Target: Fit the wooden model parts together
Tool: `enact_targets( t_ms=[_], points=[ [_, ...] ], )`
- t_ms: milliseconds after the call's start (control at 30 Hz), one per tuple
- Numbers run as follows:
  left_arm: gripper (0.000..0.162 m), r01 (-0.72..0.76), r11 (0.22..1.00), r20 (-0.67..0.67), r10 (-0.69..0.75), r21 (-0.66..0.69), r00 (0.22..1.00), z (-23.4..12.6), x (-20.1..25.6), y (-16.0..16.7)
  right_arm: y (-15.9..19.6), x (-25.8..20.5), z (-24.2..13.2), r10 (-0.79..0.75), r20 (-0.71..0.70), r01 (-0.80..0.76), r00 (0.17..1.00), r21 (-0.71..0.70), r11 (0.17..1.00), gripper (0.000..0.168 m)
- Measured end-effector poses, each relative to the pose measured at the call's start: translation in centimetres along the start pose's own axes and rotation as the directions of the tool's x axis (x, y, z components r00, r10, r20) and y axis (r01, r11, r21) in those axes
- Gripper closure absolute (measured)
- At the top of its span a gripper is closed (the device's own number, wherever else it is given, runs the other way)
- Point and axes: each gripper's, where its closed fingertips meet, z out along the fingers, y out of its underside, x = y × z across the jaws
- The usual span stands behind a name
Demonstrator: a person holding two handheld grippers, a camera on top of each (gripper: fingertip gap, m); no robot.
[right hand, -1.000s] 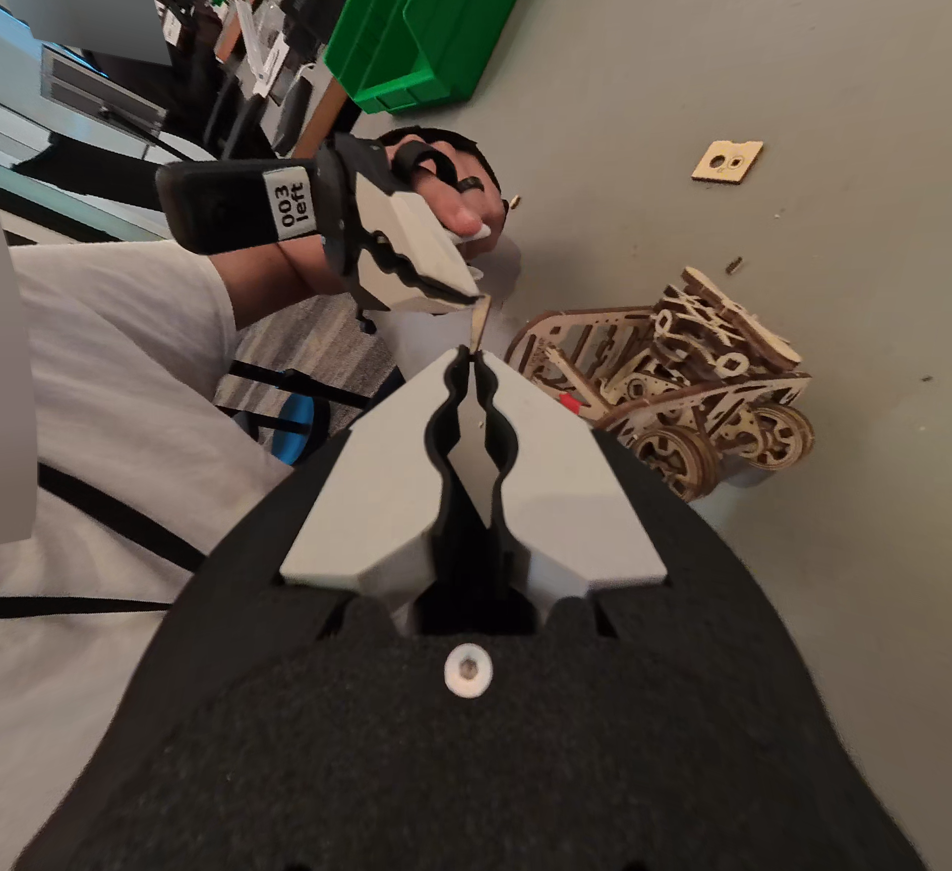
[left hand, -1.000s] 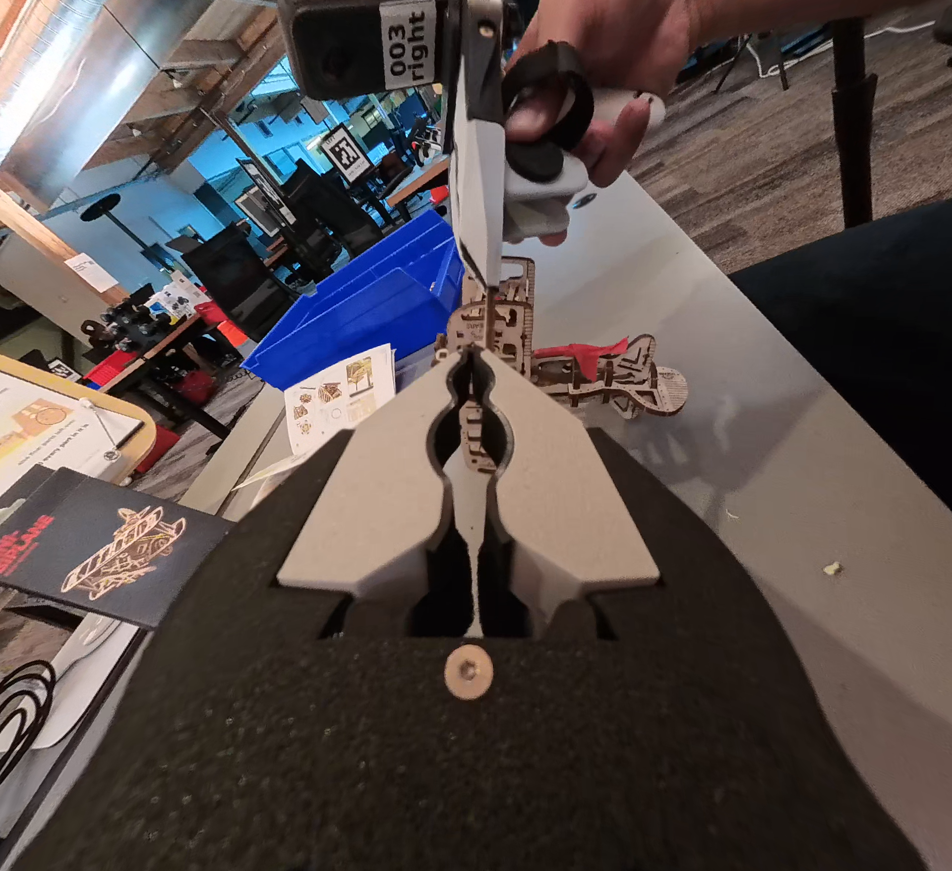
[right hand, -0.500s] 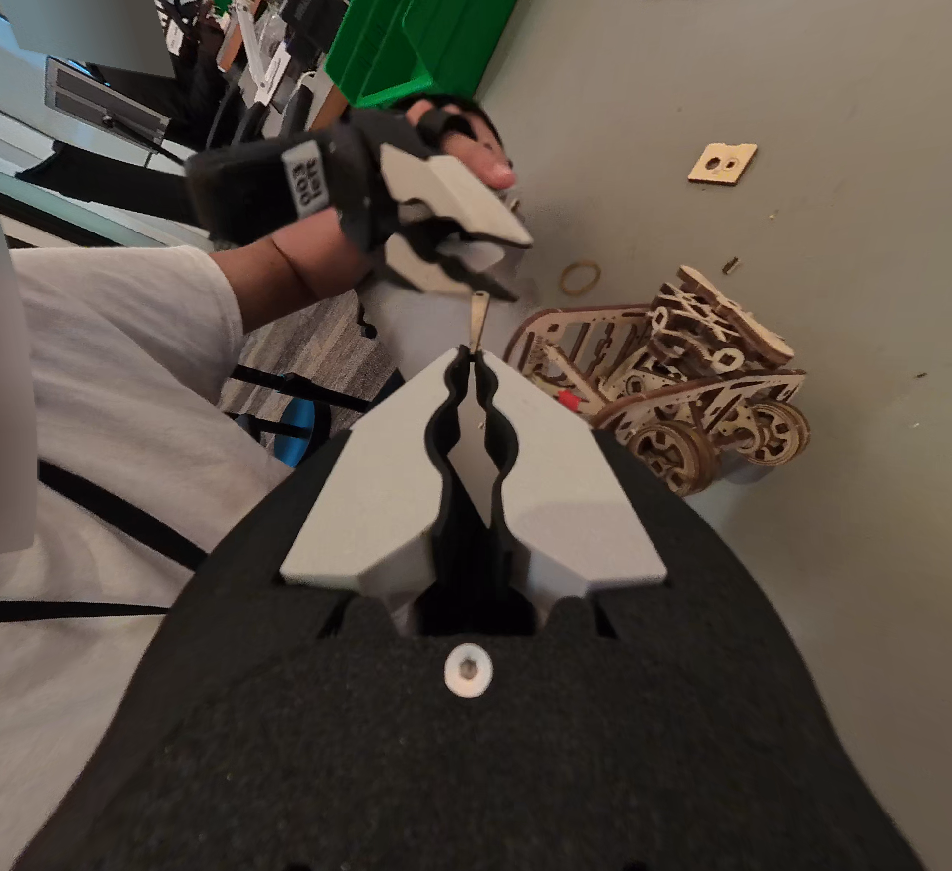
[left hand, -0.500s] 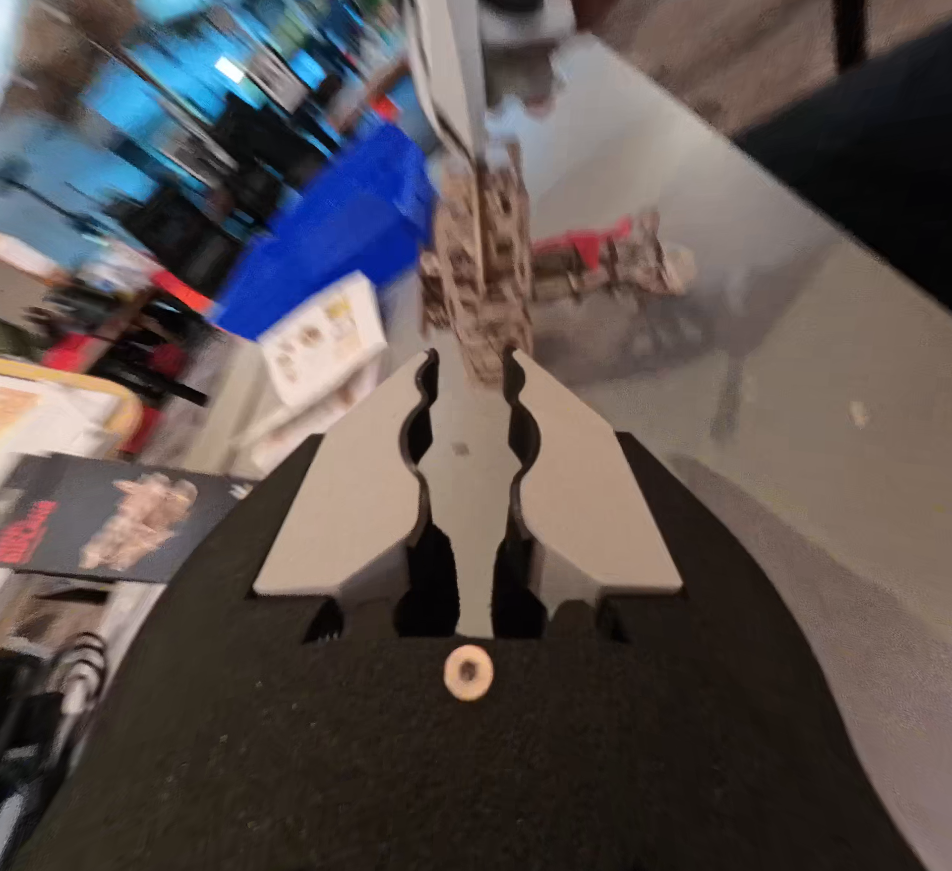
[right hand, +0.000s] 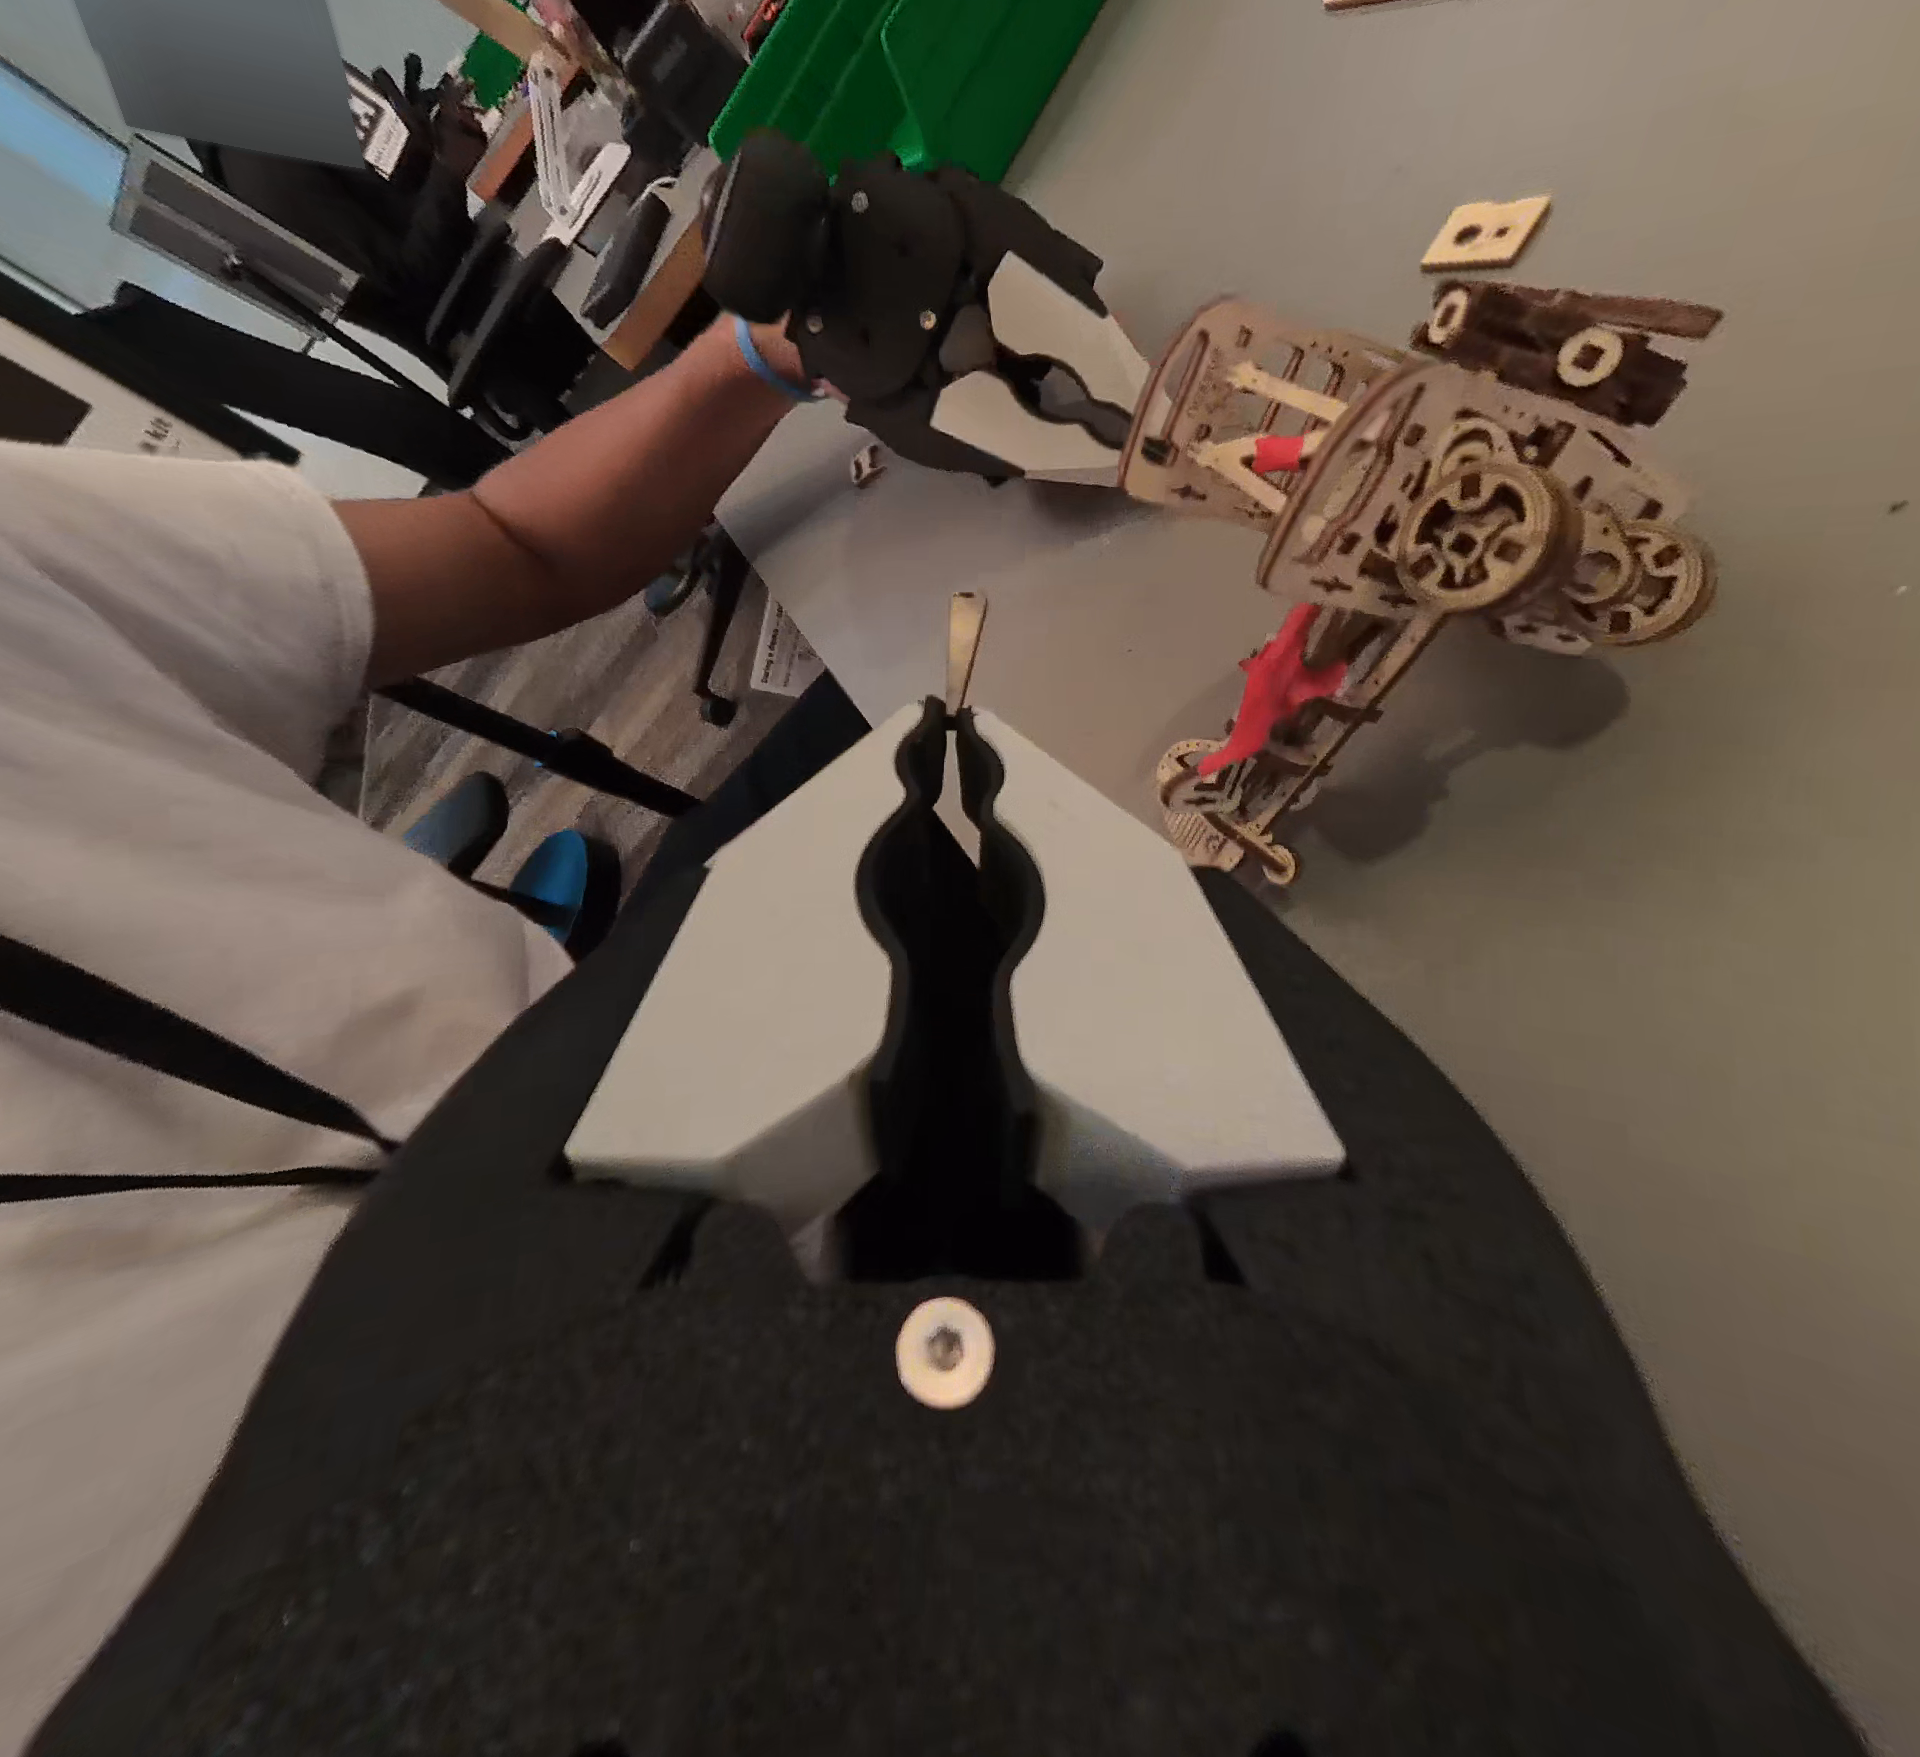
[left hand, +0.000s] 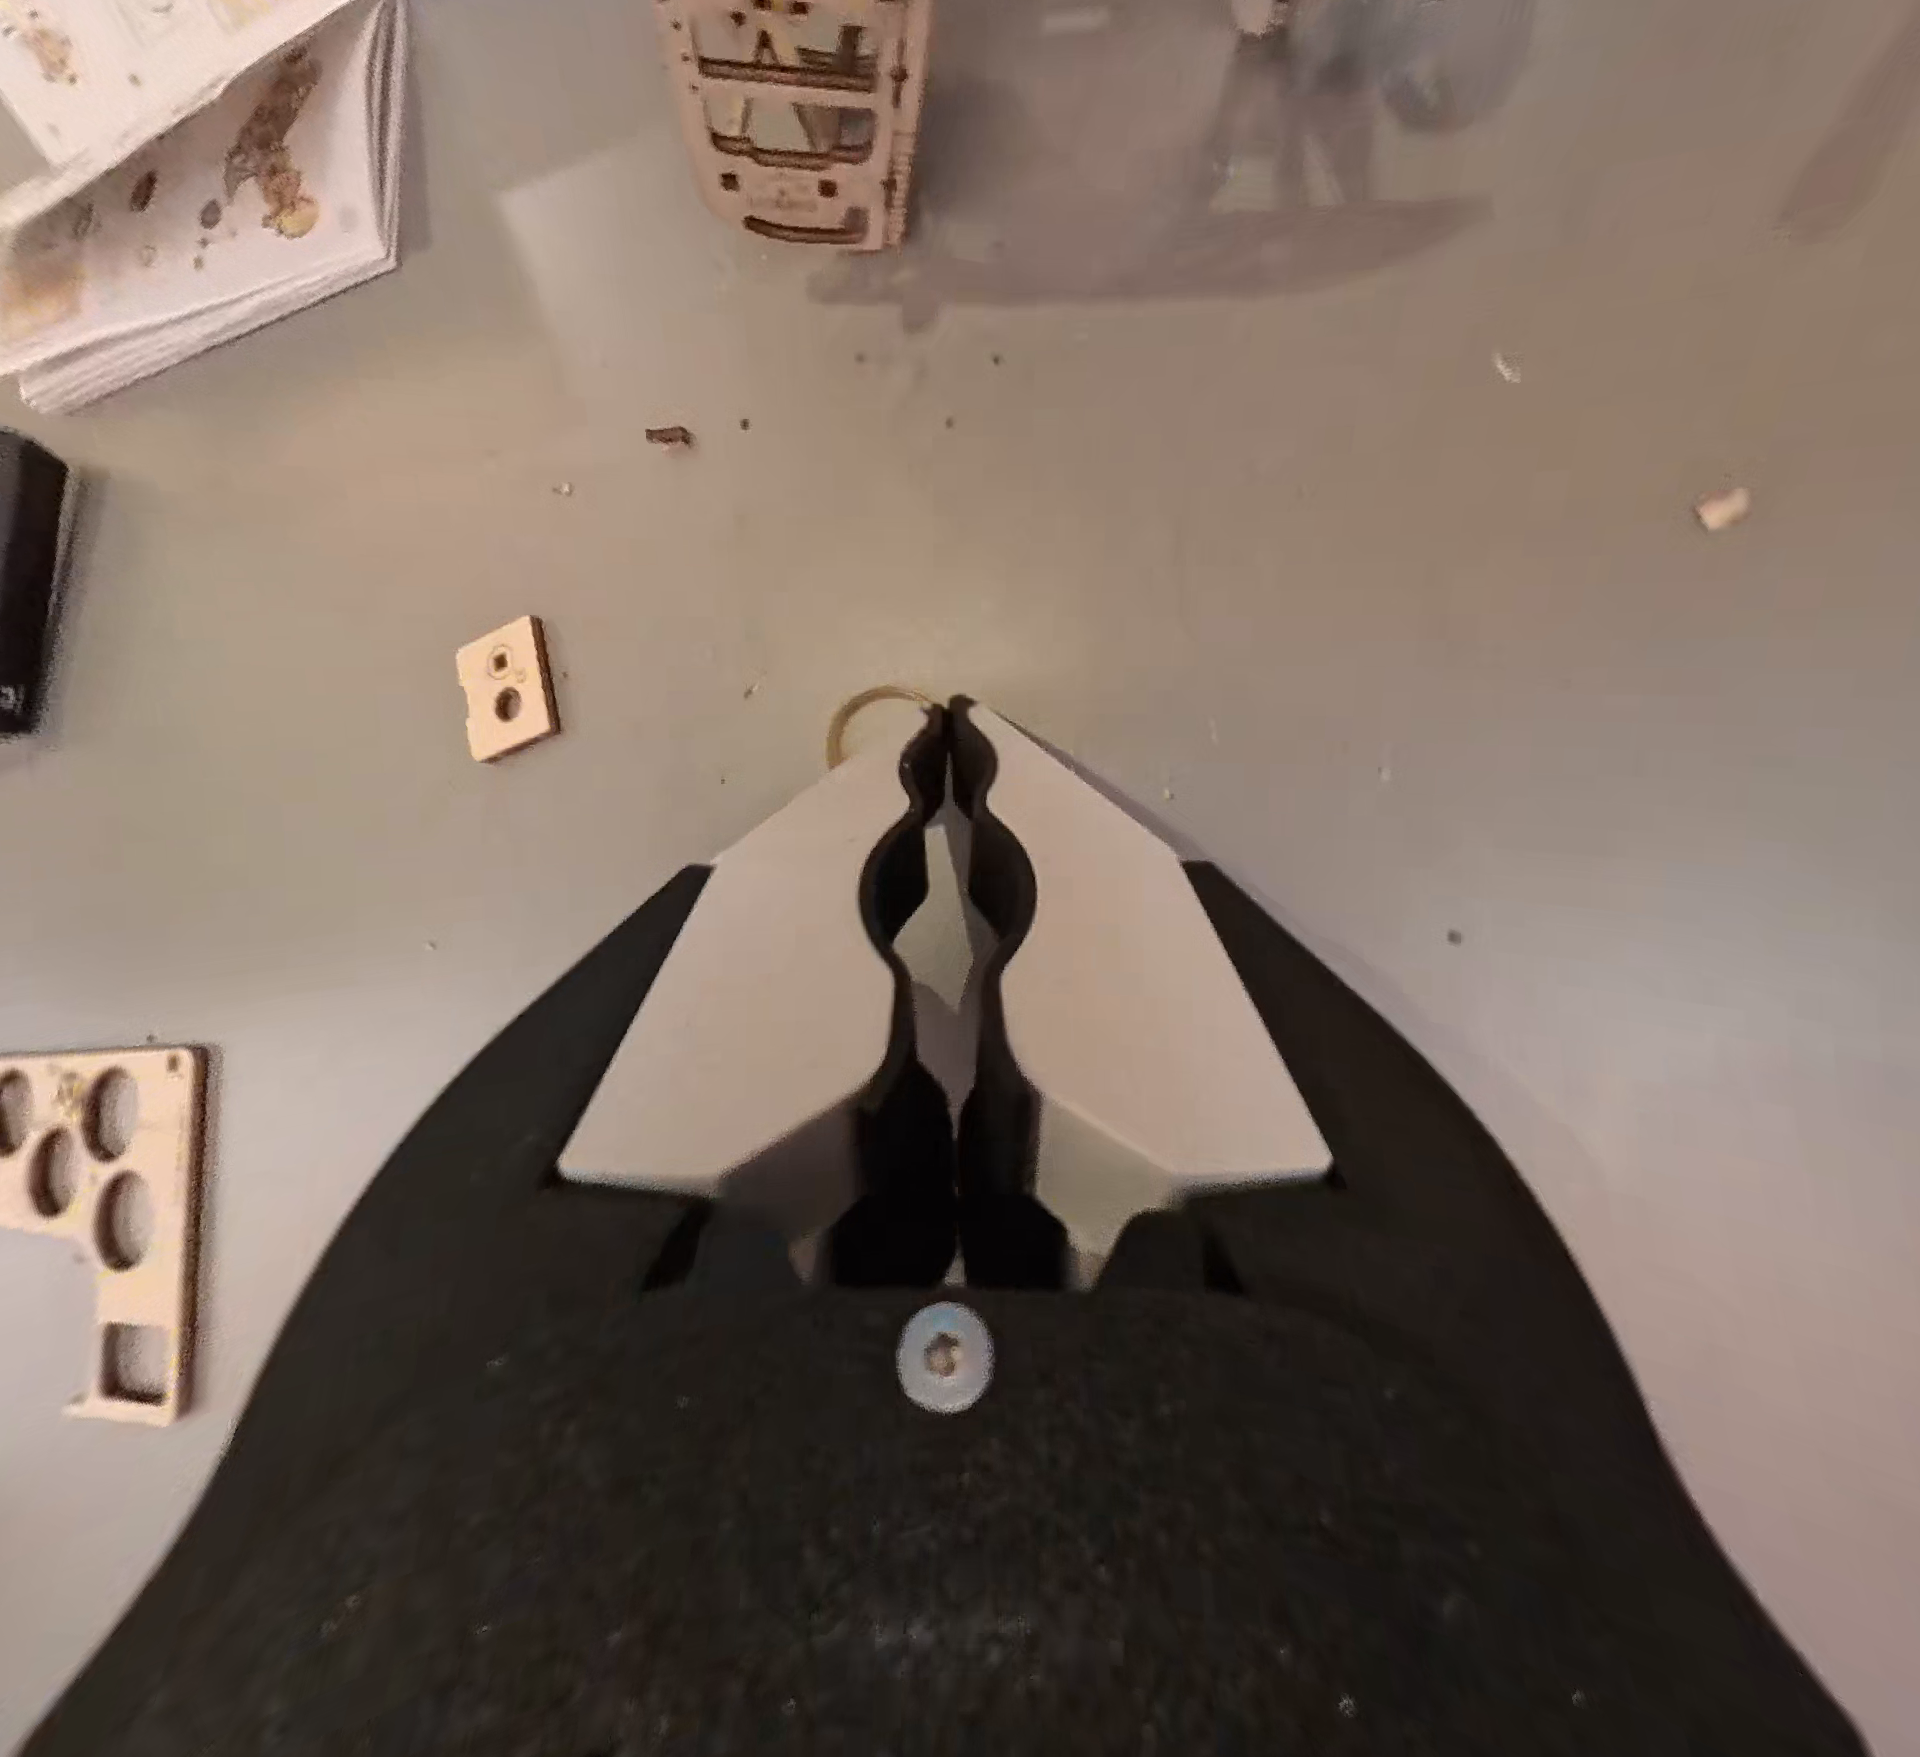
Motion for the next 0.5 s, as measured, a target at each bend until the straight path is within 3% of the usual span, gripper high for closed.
enact_targets(
  t_ms=[167,333,467,500],
  points=[
    [0.162,0.072,0.997,0.139,-0.069,-0.018,0.988,0.2,-0.5,-0.4,0.6,0.6,-0.6,-0.019,0.004,0.019,1.000,0.107,0.994,0.167],
    [0.162,0.232,0.960,0.295,-0.269,0.155,0.917,-4.5,-0.6,-3.3,0.9,0.3,0.6,0.027,0.015,-0.029,1.000,0.186,0.982,0.168],
    [0.161,0.388,0.921,0.370,-0.354,-0.020,0.859,-3.0,-1.9,0.5,1.6,1.2,1.6,-0.111,-0.094,0.121,0.989,0.113,0.986,0.167],
    [0.148,0.450,0.892,0.358,-0.409,-0.036,0.839,-2.2,-2.2,1.2,1.4,1.0,1.7,-0.117,-0.078,0.126,0.990,0.120,0.985,0.167]
  ],
)
